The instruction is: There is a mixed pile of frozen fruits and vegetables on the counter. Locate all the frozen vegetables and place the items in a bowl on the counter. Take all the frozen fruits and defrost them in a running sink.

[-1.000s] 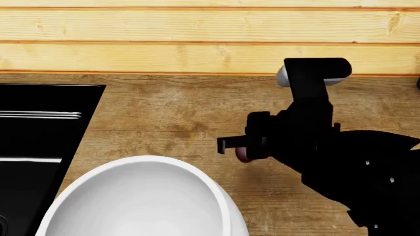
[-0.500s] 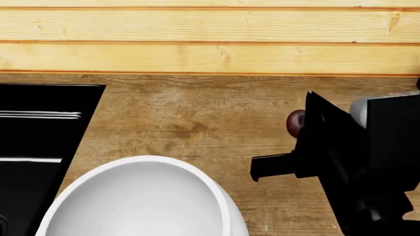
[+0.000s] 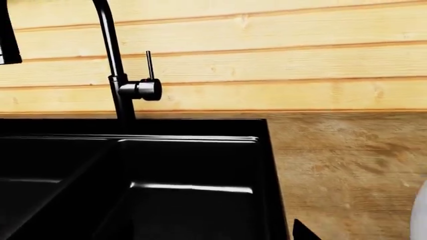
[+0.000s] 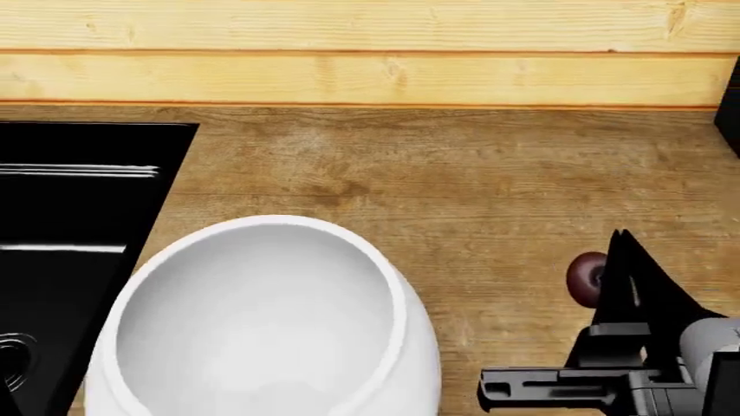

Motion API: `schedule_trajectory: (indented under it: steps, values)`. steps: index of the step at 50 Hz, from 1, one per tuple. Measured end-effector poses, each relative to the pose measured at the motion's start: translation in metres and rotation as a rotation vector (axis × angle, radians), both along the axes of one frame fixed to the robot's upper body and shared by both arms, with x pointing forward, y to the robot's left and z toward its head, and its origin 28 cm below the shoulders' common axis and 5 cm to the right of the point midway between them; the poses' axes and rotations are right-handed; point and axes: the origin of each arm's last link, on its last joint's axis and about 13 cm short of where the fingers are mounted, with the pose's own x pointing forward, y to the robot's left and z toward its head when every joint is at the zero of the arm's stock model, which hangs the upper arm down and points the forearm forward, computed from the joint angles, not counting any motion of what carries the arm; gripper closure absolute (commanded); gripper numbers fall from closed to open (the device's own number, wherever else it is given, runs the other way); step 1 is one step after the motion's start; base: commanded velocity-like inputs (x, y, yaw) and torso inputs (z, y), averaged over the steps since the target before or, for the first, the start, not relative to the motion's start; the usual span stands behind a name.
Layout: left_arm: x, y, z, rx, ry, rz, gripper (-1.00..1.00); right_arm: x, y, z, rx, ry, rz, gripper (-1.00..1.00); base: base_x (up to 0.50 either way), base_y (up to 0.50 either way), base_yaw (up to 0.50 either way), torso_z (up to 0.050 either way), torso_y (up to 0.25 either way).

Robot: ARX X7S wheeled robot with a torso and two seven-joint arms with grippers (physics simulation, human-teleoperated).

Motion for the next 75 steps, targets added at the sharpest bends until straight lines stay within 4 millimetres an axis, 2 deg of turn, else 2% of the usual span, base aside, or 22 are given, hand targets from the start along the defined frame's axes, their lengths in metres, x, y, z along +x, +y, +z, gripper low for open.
schedule_trajectory:
  steps: [21,38,56,75]
  values:
    - [-0.0015,-0.001,0.0029,-0.008,-0.007,-0.007,-1.0,-0.0065,-0.0018,0.0022,0.009,-0.01,-0.036,1.0,-0.5,0.03,0.0,0.0,0.0]
    - [-0.0013,-0.0003,0.0039,-0.008,-0.01,-0.001,-1.0,-0.0077,-0.0017,0.0032,-0.003,-0.036,-0.044,1.0,-0.04,0.49,0.0,0.0,0.0]
    - [-0.0008,0.0,0.0034,-0.008,-0.009,0.002,-1.0,-0.0089,-0.001,0.0044,-0.01,-0.045,-0.05,1.0,-0.33,0.46,0.0,0.0,0.0]
    - [-0.0024,0.0015,0.0032,-0.008,-0.009,0.003,-1.0,-0.0078,-0.0004,0.0019,-0.031,-0.038,-0.05,1.0,-0.02,0.5,0.0,0.0,0.0]
